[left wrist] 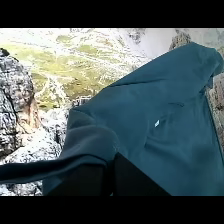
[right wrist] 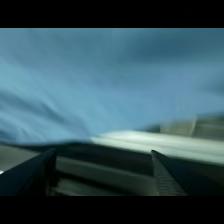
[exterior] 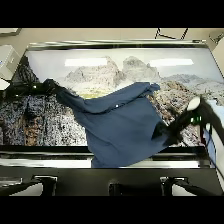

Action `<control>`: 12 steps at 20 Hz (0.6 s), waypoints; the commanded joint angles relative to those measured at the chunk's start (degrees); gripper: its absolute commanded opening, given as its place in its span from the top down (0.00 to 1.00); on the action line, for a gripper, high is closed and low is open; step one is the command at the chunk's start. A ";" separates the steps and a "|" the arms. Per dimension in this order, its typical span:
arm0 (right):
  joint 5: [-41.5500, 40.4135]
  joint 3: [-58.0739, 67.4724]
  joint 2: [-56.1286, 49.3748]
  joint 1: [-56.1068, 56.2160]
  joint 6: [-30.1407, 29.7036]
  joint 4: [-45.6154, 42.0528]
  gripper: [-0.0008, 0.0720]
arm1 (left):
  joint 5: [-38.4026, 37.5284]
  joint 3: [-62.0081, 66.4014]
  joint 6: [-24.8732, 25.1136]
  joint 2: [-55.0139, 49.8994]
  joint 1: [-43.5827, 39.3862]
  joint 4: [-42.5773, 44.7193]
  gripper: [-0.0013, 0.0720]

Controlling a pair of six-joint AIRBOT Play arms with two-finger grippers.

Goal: Fold the clothes and pants, and hang the long-sleeved shirts on hangers.

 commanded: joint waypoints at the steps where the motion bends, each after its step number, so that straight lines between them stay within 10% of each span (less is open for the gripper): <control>1: -3.87 -16.55 9.16 0.11 -0.92 0.57 0.02 | -0.11 -0.04 0.55 -0.09 0.22 0.17 0.95; 10: -24.92 -21.16 5.42 0.11 3.26 11.76 0.03 | -0.11 -0.04 0.52 -0.11 0.22 0.17 0.95; 12: -27.45 -21.14 4.44 0.11 2.23 15.04 0.19 | -0.09 -0.04 0.52 -0.11 0.24 0.17 0.95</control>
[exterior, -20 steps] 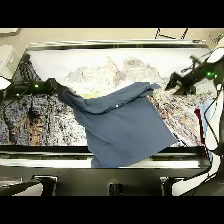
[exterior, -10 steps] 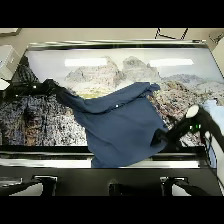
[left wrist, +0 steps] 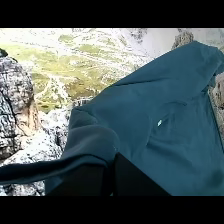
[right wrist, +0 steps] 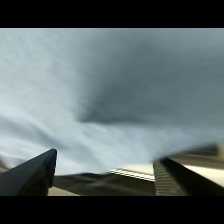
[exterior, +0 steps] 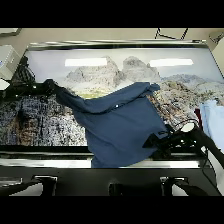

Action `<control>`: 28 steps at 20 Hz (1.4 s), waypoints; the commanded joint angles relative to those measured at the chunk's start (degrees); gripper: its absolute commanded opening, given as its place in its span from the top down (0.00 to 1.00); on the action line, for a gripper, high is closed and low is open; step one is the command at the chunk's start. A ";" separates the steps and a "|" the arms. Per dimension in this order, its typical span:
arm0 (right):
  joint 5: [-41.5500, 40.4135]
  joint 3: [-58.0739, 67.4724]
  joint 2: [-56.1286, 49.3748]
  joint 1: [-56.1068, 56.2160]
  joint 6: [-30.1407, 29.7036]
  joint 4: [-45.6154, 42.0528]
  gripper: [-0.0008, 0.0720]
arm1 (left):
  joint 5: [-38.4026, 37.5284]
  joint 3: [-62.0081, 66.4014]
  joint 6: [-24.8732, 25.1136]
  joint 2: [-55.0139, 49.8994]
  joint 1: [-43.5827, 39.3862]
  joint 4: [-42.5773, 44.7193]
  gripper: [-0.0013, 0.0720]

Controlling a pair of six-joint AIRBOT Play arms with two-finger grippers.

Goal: Fold the clothes and pants, and hang the long-sleeved shirts on hangers.

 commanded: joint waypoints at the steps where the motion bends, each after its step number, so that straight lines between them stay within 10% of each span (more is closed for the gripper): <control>1: -9.42 -0.28 -1.62 0.04 -0.90 4.39 0.46 | 0.04 0.00 -0.02 -0.02 0.07 0.00 0.95; 3: -12.76 3.32 -1.62 -0.02 -0.76 4.44 0.92 | 0.02 0.00 -0.02 -0.02 0.07 0.02 0.95; 9: -31.63 27.08 -1.86 -0.02 15.13 -13.33 0.94 | -1.64 -0.57 -0.26 -0.31 0.42 2.99 0.95; 13: -25.99 30.69 -5.49 0.00 19.50 -19.17 0.93 | -4.35 -5.68 -0.28 -0.46 0.28 2.99 0.95; 14: -21.11 30.71 -6.78 0.00 17.77 -18.95 0.72 | -4.83 -7.19 -0.26 -0.46 0.28 2.99 0.95; 15: -17.09 30.71 -7.43 0.00 13.46 -17.97 0.22 | -5.51 -8.61 -0.26 -0.46 0.28 2.99 0.95; 16: -12.50 30.71 -7.45 -0.02 6.91 -17.00 0.03 | -6.21 -9.57 -0.24 -0.46 0.31 2.99 0.95; 21: 12.13 24.74 -7.39 0.11 -3.45 -12.90 0.16 | -6.49 -10.60 -0.20 -0.46 0.31 2.99 0.95; 28: 0.02 3.26 -7.34 0.11 -9.27 11.39 0.16 | -7.08 -10.60 -0.22 -0.28 0.31 2.97 0.95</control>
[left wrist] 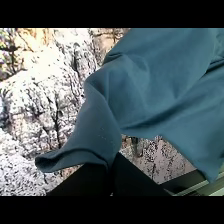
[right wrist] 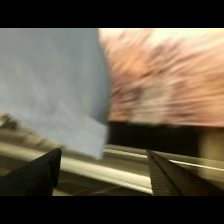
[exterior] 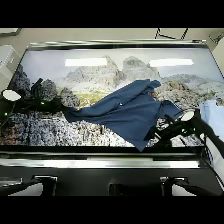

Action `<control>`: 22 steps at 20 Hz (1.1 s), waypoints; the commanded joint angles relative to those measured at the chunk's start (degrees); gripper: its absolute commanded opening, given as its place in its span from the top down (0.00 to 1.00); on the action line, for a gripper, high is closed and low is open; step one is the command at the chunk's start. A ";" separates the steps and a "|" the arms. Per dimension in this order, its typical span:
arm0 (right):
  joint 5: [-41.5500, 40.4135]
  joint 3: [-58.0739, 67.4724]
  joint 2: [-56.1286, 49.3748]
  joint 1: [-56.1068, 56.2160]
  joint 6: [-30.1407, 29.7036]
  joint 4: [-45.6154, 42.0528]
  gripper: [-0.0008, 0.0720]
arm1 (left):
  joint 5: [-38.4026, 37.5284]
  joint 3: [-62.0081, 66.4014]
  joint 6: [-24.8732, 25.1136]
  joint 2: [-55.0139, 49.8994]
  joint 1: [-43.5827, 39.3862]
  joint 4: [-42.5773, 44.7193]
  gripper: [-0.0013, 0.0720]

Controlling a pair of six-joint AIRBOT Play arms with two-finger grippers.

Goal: Fold the clothes and pants, and hang the long-sleeved shirts on hangers.

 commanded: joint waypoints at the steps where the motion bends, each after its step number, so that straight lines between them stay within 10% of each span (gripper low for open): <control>1: -5.07 -6.71 -0.04 0.04 -3.91 10.36 0.16 | -0.22 -0.09 0.02 0.13 -0.02 -0.02 0.95; 7: -10.71 -6.80 -0.04 6.32 -3.28 12.59 0.18 | 0.96 -0.09 0.00 0.13 -0.04 -0.26 0.95; 10: -13.57 -5.16 -0.02 12.20 -3.30 13.40 0.93 | 1.01 0.09 0.15 0.31 0.07 -0.42 0.95; 16: -7.13 25.24 8.59 5.55 -3.39 -1.31 0.94 | 13.46 13.79 0.00 11.54 1.42 -0.46 0.95; 22: -23.69 70.29 22.32 -2.49 -0.20 -14.01 0.94 | 29.97 43.45 -3.56 25.59 3.74 -0.44 0.95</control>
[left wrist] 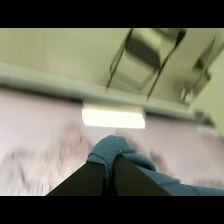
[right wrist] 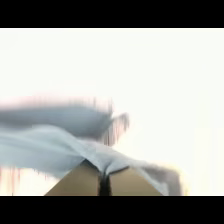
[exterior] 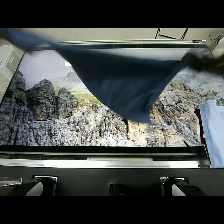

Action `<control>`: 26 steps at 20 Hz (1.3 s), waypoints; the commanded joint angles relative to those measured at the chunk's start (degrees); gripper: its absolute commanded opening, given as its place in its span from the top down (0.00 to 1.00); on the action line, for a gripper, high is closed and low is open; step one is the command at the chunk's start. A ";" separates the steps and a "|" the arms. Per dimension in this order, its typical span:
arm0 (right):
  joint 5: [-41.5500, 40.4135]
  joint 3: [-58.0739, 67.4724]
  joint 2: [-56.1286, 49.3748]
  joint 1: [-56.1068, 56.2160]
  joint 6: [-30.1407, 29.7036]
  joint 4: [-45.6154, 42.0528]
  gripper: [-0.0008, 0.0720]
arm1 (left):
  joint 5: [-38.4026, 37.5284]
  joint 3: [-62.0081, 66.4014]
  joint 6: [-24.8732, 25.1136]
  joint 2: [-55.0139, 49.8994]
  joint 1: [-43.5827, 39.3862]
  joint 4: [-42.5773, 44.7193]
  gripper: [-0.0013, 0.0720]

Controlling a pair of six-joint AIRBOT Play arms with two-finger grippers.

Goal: Fold the clothes and pants, and hang the long-sleeved shirts on hangers.

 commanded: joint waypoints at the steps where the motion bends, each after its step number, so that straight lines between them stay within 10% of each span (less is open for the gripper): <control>1: -11.13 21.38 8.24 -2.56 0.31 -7.65 0.94 | 8.63 12.81 -2.91 8.04 0.72 0.46 0.95; 9: -18.29 23.12 13.77 -2.58 1.03 -7.37 0.94 | 17.14 13.33 -3.23 14.40 -0.28 2.60 0.95; 16: 21.11 17.86 -1.62 -2.56 1.79 -7.54 0.94 | -7.69 8.87 -2.99 2.97 -0.28 14.86 0.95; 22: -0.72 -7.41 -19.50 -2.58 10.62 -5.11 0.94 | -1.29 -14.51 3.19 -15.39 -0.31 12.90 0.95; 26: 0.50 -8.17 -29.64 -2.56 16.41 2.21 0.94 | -7.54 -15.72 3.17 -27.21 -1.16 5.95 0.95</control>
